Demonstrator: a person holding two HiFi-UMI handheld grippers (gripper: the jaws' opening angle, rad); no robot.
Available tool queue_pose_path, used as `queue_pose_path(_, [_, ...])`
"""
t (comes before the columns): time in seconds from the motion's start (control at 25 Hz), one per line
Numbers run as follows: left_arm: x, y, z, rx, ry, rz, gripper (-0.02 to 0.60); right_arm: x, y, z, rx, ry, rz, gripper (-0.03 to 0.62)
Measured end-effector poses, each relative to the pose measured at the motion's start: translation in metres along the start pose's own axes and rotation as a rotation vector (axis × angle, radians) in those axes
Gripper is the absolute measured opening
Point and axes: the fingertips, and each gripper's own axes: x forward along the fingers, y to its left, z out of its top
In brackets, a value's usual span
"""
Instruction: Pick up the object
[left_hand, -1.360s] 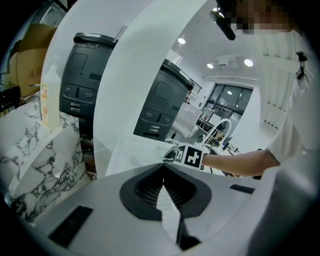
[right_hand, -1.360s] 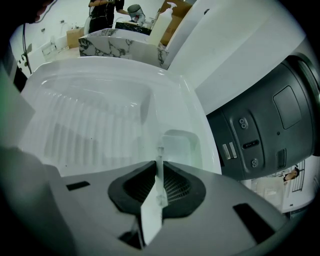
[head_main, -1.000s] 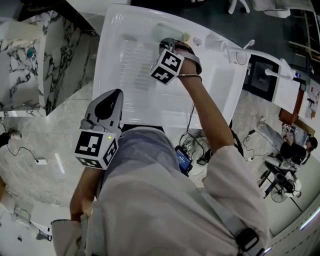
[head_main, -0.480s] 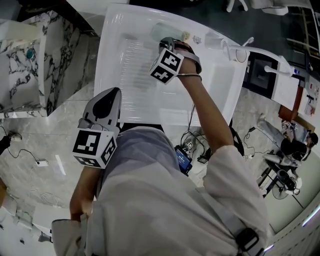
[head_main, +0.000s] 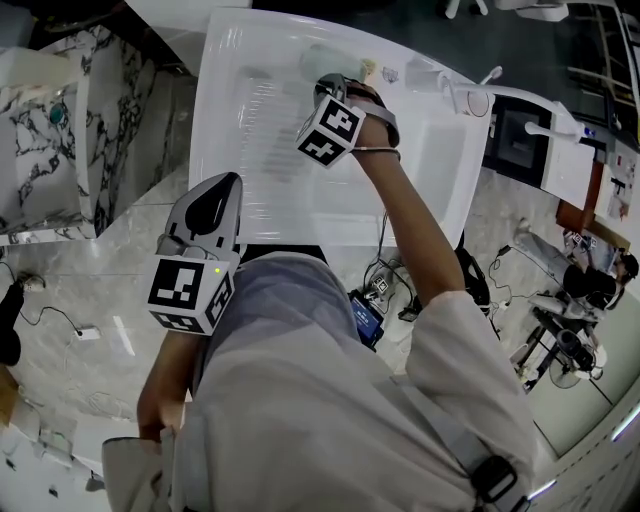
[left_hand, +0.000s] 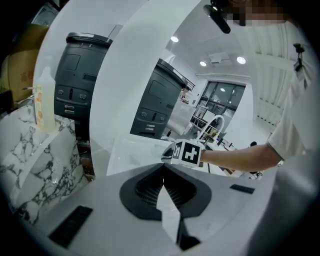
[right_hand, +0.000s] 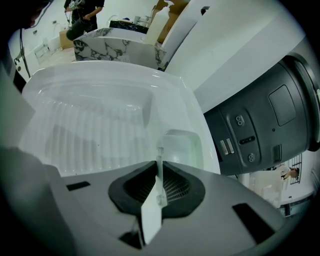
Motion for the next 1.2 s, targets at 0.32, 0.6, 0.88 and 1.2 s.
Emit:
queue_pose_path(0.32, [-0.002, -0.006, -0.007, -0.008, 0.017, -0.041, 0.006, -0.01, 0.003, -0.003, 0.056, 0.006, 0.012, 0.041])
queue_pose_path(0.6, [-0.008, 0.004, -0.002, -0.003, 0.006, -0.04, 0.006, -0.017, 0.009, -0.006, 0.097, 0.013, 0.016, 0.041])
queue_pose_path(0.88, [-0.015, 0.014, 0.003, 0.009, -0.008, -0.029, 0.006, -0.028, 0.022, -0.007, 0.114, 0.007, 0.02, 0.041])
queue_pose_path(1.2, [-0.02, 0.005, -0.003, 0.014, -0.011, -0.054, 0.006, -0.041, 0.03, -0.01, 0.133, 0.006, 0.012, 0.041])
